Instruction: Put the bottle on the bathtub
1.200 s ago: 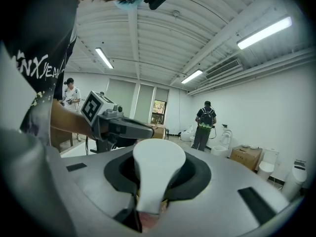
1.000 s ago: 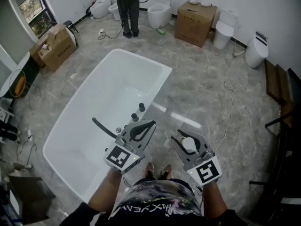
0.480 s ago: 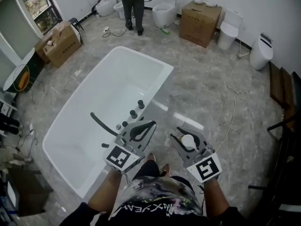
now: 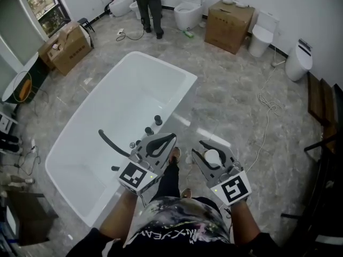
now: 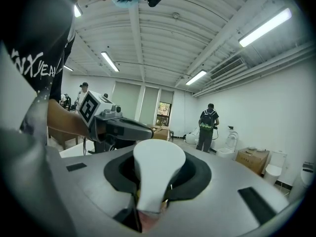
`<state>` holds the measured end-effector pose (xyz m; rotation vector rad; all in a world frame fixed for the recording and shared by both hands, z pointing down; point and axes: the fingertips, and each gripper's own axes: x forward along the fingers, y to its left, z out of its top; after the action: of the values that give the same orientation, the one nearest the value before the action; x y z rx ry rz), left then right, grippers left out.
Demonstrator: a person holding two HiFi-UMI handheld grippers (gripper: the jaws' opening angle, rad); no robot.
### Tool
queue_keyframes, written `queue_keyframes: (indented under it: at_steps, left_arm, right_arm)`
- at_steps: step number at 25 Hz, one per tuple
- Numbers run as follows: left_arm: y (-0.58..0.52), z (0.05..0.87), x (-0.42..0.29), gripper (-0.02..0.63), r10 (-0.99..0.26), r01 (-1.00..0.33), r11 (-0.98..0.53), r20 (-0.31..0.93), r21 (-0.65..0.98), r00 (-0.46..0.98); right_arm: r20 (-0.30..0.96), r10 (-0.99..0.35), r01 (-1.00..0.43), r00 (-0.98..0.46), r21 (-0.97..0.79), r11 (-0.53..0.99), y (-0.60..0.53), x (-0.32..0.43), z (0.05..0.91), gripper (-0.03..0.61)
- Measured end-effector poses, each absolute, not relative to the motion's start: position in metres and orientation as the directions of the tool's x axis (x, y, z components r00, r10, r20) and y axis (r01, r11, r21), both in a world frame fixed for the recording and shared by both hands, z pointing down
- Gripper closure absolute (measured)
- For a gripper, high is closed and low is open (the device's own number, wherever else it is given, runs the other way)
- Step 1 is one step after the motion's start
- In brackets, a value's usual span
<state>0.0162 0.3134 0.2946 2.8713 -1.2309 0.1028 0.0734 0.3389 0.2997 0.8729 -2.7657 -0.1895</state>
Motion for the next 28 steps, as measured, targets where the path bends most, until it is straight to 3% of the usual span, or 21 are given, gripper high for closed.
queue_keyframes:
  at_steps: [7, 28]
  left_arm:
    - [0.26, 0.302, 0.015, 0.6, -0.722, -0.723, -0.691, 0.058, -0.008, 0.69]
    - [0.022, 0.324, -0.032, 0.6, -0.708, -0.711, -0.7, 0.068, 0.066, 0.703]
  right_arm:
    - [0.149, -0.591, -0.564, -0.793, 0.188, 0.804, 0.289, 0.07, 0.298, 0.463]
    - [0.223, -0.596, -0.575, -0.771, 0.156, 0.803, 0.059, 0.02, 0.32, 0.463]
